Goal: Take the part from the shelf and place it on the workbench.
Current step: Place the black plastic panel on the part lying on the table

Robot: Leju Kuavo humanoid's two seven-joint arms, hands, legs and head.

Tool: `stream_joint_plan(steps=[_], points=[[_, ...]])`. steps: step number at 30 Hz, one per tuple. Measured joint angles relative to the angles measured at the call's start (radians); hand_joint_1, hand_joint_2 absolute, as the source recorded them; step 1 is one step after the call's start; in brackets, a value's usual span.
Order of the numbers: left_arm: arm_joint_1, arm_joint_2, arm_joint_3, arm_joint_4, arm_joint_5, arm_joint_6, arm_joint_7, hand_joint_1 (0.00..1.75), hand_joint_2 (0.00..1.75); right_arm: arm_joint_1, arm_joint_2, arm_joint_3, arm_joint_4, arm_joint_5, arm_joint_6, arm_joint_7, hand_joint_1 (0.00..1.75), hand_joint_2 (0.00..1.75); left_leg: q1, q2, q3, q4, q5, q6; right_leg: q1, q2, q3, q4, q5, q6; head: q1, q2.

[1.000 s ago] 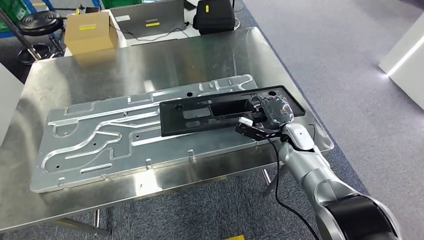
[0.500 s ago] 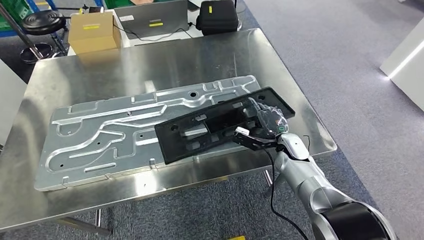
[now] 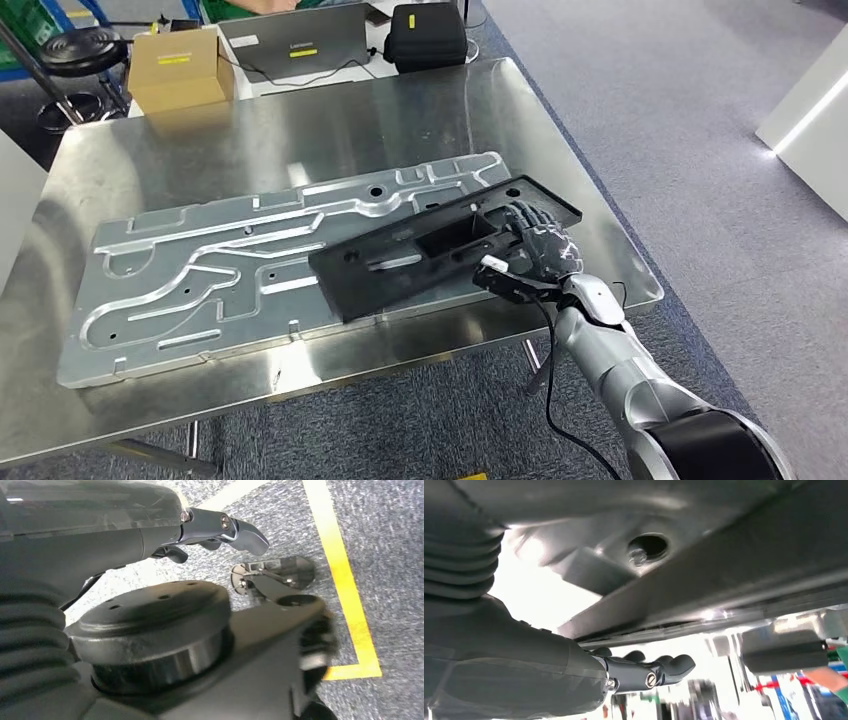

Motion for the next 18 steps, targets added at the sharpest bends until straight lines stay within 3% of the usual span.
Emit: stream_joint_plan(steps=[4, 6, 8, 9, 10, 11, 14, 16, 18], points=[[0.0, 0.0, 0.002, 0.0, 0.004, 0.004, -0.005, 0.0, 0.0, -0.004, 0.0, -0.058, -0.001, -0.055, 0.041, -0.022, 0.0, 0.0, 0.0, 0.001, 0.008, -0.022, 0.009, 0.019, -0.003, 0.0, -0.005, 0.011, -0.008, 0.023, 0.001, 0.0], [-0.001, 0.0, 0.002, 0.0, 0.005, 0.005, -0.006, 0.0, 0.0, -0.008, 0.0, -0.074, -0.002, -0.059, 0.045, -0.024, 0.0, 0.0, 0.004, 0.003, 0.012, -0.031, 0.016, 0.027, -0.006, 0.0, -0.038, 0.087, -0.056, 0.03, 0.002, 0.0], [-0.001, 0.0, 0.002, 0.0, 0.006, 0.005, -0.006, 0.0, 0.0, -0.007, 0.0, -0.086, -0.001, -0.069, 0.053, -0.026, 0.0, 0.0, 0.003, 0.003, 0.012, -0.031, 0.017, 0.03, -0.008, 0.0, -0.1, 0.219, -0.118, 0.035, 0.002, 0.0], [0.0, 0.0, 0.002, 0.0, 0.006, 0.005, -0.006, 0.0, 0.0, -0.006, 0.0, -0.093, -0.001, -0.084, 0.065, -0.028, 0.0, 0.0, 0.003, 0.002, 0.011, -0.031, 0.016, 0.03, -0.009, -0.001, -0.124, 0.268, -0.133, 0.037, 0.002, 0.0], [0.0, 0.0, 0.002, 0.0, 0.006, 0.004, -0.007, 0.0, 0.0, -0.004, 0.0, -0.104, 0.0, -0.108, 0.085, -0.033, 0.0, 0.0, 0.003, 0.002, 0.011, -0.03, 0.016, 0.03, -0.01, -0.001, -0.133, 0.286, -0.129, 0.039, 0.002, 0.0], [0.001, 0.0, 0.002, 0.0, 0.006, 0.004, -0.008, 0.0, 0.0, -0.005, 0.0, -0.117, 0.0, -0.137, 0.11, -0.038, 0.0, 0.0, 0.004, 0.002, 0.011, -0.029, 0.015, 0.029, -0.011, -0.002, -0.122, 0.263, -0.107, 0.039, 0.002, 0.0], [0.0, -0.001, 0.002, 0.0, 0.006, 0.004, -0.012, 0.0, 0.0, -0.018, -0.007, -0.165, -0.002, -0.222, 0.184, -0.05, 0.0, 0.0, 0.002, 0.0, 0.009, -0.016, 0.007, 0.019, -0.013, -0.003, -0.027, 0.07, -0.019, 0.037, 0.002, 0.0], [-0.002, -0.002, 0.002, 0.0, 0.007, 0.006, -0.014, 0.0, 0.0, -0.028, -0.018, -0.203, -0.002, -0.263, 0.226, -0.056, 0.0, 0.0, -0.002, -0.001, 0.004, -0.008, 0.002, 0.011, -0.01, -0.002, 0.001, 0.009, -0.008, 0.029, 0.001, 0.0], [-0.001, -0.002, 0.002, 0.0, 0.007, 0.007, -0.02, 0.0, 0.0, -0.037, -0.032, -0.236, -0.003, -0.289, 0.275, -0.059, 0.0, 0.0, -0.002, -0.002, 0.001, -0.007, 0.001, 0.002, -0.008, -0.001, 0.0, 0.007, -0.008, 0.018, 0.0, 0.0]])
